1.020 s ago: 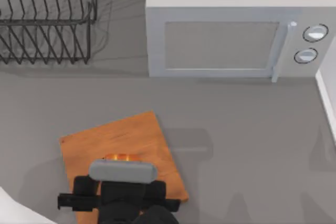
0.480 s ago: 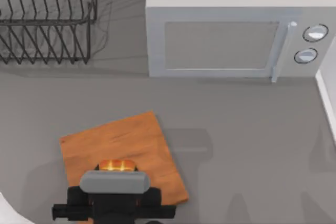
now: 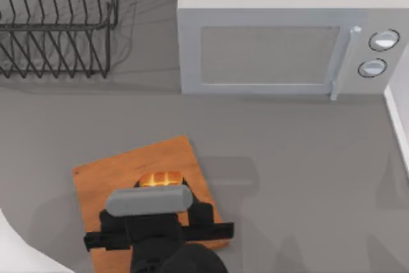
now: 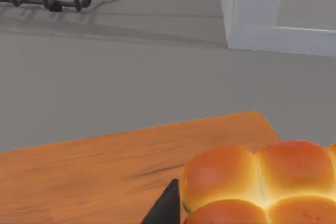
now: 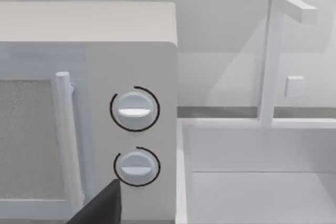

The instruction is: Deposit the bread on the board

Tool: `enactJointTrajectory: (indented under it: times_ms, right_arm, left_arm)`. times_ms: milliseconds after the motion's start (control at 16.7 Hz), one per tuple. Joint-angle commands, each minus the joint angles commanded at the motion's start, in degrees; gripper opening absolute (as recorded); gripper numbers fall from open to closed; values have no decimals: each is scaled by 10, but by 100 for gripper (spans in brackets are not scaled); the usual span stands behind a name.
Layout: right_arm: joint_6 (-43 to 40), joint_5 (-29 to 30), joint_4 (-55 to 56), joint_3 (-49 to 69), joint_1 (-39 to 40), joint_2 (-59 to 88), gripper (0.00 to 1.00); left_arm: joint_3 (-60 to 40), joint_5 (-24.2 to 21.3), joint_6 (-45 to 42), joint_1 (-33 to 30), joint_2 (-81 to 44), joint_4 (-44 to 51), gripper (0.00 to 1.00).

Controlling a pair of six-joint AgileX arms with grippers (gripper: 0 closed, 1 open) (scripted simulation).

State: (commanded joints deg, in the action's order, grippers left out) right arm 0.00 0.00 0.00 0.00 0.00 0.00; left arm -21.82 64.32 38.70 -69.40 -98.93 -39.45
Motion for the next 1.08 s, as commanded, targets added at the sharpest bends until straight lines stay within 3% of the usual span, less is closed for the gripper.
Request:
enactJointTrajectory:
  times_ms: [540, 1080]
  right_arm:
    - [0, 0, 0, 0, 0, 0, 100]
    - [0, 0, 0, 0, 0, 0, 100]
  left_arm:
    - [9, -35, -96, 53, -76, -142, 0]
    - [37, -56, -127, 70, -120, -159, 0]
